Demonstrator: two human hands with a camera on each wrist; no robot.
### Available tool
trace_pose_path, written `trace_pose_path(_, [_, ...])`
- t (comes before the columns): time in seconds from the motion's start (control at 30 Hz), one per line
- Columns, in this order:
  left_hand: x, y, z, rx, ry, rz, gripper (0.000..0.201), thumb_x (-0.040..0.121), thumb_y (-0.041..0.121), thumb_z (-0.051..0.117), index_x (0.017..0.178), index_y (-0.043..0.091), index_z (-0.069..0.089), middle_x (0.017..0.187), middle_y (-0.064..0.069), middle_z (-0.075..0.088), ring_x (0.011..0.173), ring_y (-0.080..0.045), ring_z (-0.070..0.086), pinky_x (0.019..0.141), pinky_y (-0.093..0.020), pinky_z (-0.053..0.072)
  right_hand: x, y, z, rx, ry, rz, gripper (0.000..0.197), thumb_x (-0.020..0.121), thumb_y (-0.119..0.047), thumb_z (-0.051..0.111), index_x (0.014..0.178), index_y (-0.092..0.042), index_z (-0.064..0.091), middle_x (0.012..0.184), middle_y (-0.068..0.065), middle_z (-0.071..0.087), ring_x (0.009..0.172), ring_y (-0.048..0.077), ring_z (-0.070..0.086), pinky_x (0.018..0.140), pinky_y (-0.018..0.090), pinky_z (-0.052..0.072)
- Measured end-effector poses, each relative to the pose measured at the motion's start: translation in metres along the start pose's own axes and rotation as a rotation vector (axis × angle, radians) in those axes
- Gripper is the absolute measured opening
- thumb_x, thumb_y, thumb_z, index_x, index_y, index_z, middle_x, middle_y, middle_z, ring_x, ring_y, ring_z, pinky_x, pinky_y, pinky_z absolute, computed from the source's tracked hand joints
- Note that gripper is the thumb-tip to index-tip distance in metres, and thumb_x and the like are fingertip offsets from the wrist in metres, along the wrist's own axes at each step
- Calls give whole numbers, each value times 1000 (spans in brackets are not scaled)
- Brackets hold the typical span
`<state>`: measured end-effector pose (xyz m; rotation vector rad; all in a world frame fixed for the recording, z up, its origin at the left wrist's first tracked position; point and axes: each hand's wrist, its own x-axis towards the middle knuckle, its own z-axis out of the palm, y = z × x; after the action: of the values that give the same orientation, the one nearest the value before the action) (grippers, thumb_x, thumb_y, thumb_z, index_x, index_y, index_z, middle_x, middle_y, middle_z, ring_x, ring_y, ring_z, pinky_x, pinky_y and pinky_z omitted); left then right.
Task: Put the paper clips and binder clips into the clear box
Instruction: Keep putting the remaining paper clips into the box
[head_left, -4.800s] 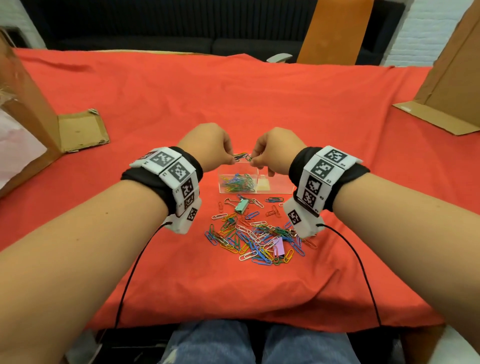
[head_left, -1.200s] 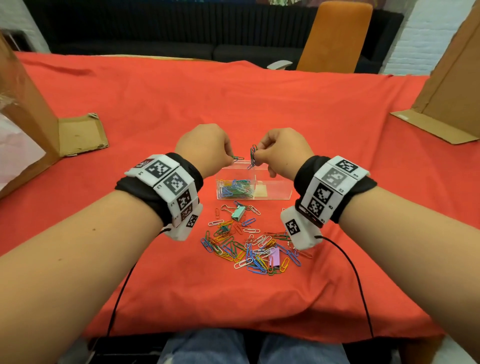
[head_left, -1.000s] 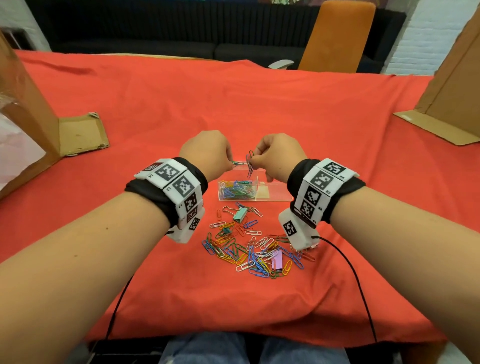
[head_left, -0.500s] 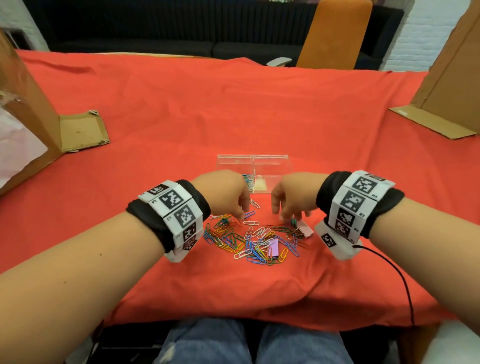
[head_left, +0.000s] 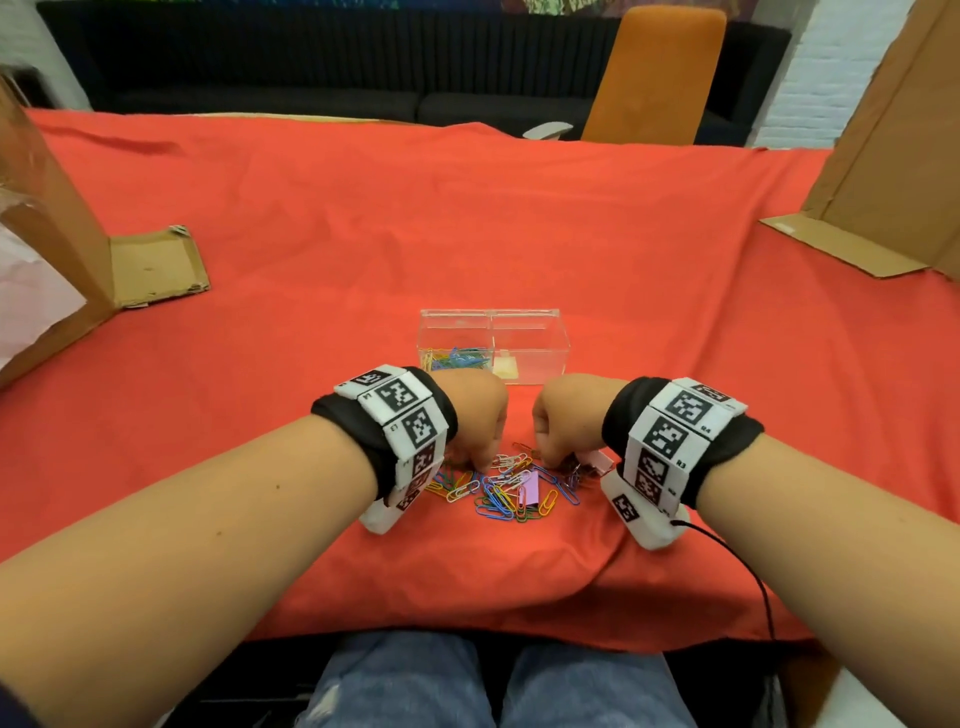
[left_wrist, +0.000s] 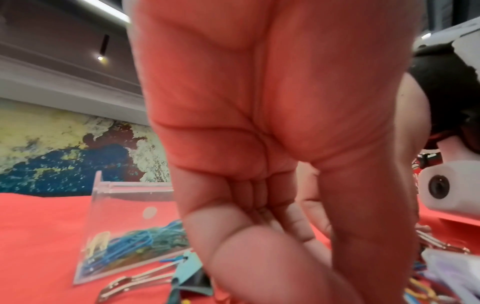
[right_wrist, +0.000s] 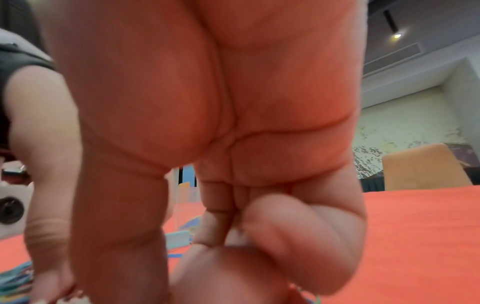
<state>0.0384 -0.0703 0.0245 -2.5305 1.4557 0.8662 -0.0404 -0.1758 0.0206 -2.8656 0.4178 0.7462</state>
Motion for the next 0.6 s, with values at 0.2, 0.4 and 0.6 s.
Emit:
trace_pose_path(0.2, [-4,-11,-3,-73,80,15,7,74,10,69,75,16,71,67,-5,68,53,-16,59,56,-23,51,-3,6,-12,183,102,-23,5,78,-15,69,78,-17,64,62,3,64,56,16,58,60,22,46])
trace_pose_path(0.4, [-12,-28,-29,-225,506,-17,8,74,13,71,81,13,74,57,7,59,43,0,52,48,-17,39,9,7,-32,548,483,-78,9,77,-17,74,82,-14,68,68,11,71,38,7,55,46,18,41])
trace_pose_path(0.6, [-9,-42,-44,-316,729,-166,9,75,11,68,83,10,74,74,-4,62,68,-19,55,64,-23,38,29,-1,-43,636,565,-11,14,77,-19,75,70,-22,63,24,-14,49,29,2,48,29,6,30])
